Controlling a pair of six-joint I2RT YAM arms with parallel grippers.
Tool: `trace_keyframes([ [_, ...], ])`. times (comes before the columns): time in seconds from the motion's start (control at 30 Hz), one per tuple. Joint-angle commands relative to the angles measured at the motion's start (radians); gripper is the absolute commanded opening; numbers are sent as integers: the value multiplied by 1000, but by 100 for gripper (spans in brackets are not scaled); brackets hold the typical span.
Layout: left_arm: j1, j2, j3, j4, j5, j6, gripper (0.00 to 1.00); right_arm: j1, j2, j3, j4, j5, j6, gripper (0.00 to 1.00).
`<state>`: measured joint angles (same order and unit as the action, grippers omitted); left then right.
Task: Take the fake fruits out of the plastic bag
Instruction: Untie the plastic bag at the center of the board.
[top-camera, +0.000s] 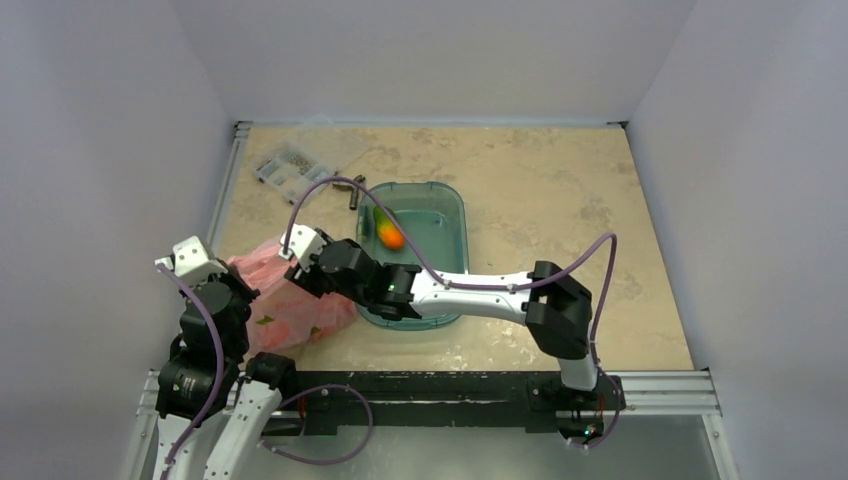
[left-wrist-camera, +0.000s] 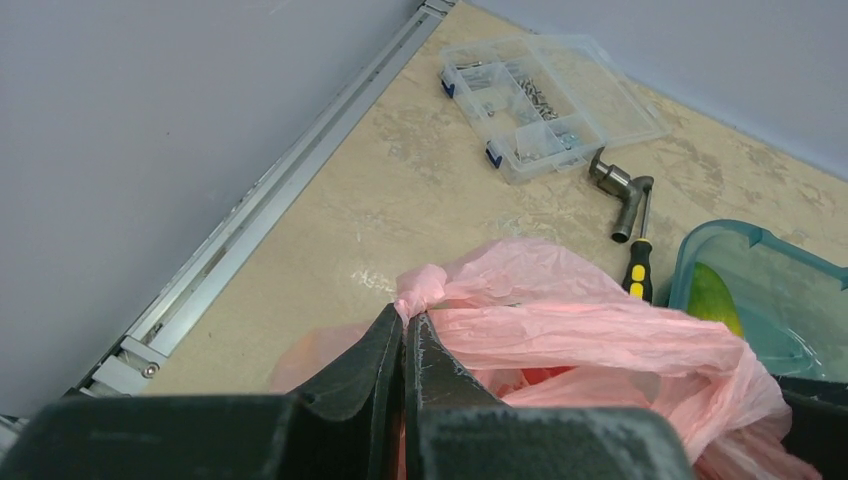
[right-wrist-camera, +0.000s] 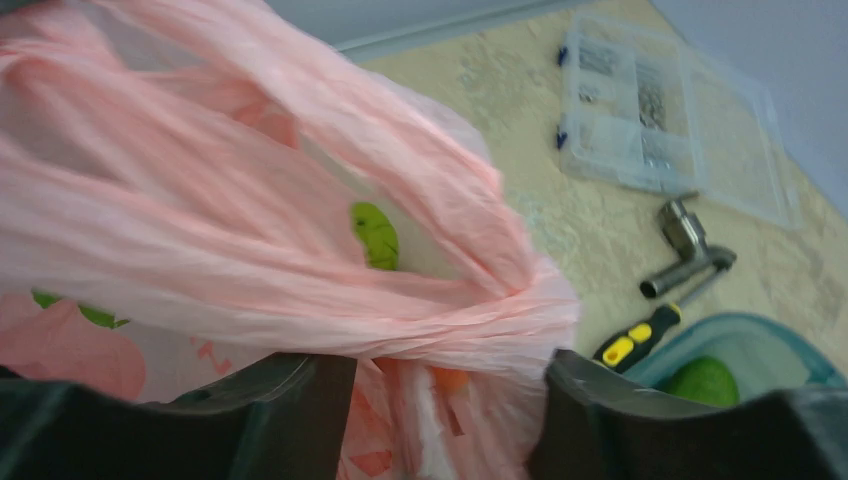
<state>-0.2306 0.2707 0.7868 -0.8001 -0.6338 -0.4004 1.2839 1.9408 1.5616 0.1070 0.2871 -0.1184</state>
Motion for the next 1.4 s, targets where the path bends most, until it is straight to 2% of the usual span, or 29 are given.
trace_keyframes([
  [0.0, -3, 9, -12, 64, 12, 16, 0, -12, -52, -46, 137, 115, 36, 34],
  [0.07, -4, 5, -12, 61, 0, 12, 0, -14, -88, -104, 200, 90, 91, 14],
  [0.17, -4, -11, 5, 26, -21, -12, 0, -21, -160, -220, 320, 13, 203, 4],
  [0.3, -4, -43, 43, -68, -72, -64, 0, -110, -231, -395, 538, -225, 421, 2],
  [0.4, -4, -69, 62, -149, -76, -126, 0, -201, -226, -484, 728, -436, 604, 2],
  [0.6, -4, -102, 75, -219, -39, -163, 0, -288, -126, -428, 802, -646, 787, 1],
  [0.7, -4, -75, 142, -265, 28, -163, 29, -290, -111, -405, 784, -665, 786, 1],
  [0.8, -4, -35, 226, -295, 166, -142, 58, -289, -101, -393, 779, -674, 789, 2],
  [0.83, -4, -16, 265, -302, 214, -136, 64, -290, -99, -387, 773, -673, 791, 2],
  [0.9, -3, 48, 342, -335, 328, -138, 71, -288, -95, -380, 767, -680, 794, 2],
  [0.97, -4, 130, 431, -395, 404, -164, 76, -288, -93, -374, 764, -683, 796, 2],
  [1.1, -3, 232, 542, -435, 483, -172, 77, -288, -93, -365, 742, -684, 784, 2],
  [1.37, -4, 341, 564, -366, 513, -188, 74, -283, -109, -368, 718, -675, 772, 3],
])
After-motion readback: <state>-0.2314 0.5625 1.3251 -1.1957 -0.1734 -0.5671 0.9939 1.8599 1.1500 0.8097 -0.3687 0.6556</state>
